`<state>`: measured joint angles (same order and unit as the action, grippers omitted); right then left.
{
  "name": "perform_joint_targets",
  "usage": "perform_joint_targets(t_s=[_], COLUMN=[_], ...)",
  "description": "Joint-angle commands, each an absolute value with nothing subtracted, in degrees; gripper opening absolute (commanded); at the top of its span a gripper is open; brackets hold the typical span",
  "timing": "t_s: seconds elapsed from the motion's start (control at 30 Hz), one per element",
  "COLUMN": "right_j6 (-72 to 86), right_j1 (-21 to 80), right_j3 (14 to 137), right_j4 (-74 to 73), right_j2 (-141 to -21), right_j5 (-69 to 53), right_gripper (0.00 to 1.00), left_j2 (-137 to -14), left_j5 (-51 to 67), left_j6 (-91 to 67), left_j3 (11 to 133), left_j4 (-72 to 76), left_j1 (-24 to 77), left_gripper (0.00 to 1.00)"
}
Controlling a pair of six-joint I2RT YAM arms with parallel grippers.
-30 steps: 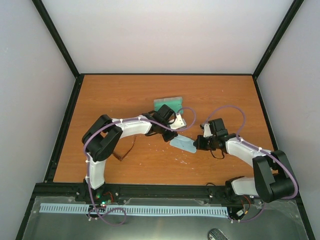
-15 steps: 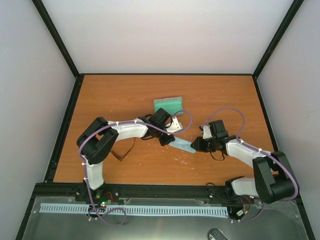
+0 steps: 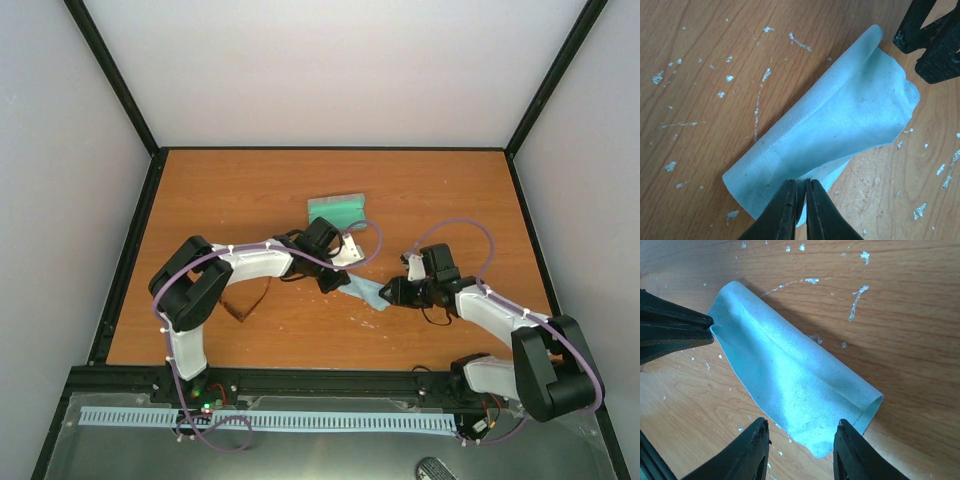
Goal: Organize the sunglasses
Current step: Fold the glasses cleaning cloth at the center of the board.
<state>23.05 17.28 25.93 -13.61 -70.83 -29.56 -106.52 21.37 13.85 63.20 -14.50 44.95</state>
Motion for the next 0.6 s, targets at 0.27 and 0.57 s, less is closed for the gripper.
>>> perform_joint_targets(t_s=[0.27, 0.57], right_j6=[25.44, 21.58], right_j1=[17.05, 18.36], right_j3=[26.74, 29.76], right_j4=[-18.87, -23.32], right_j2=[-63.23, -66.18], right_j5=[-18.63, -18.72], right_gripper=[0.55, 0.45], left_j2=[-101.78, -101.50], left_j5=[19.30, 18.31], left_j6=[14.61, 14.95], left_j3=[60.46, 60.48], left_j4=[-13.41, -13.06], left_j1=[45.14, 43.94], left_gripper=[0.23, 0.25])
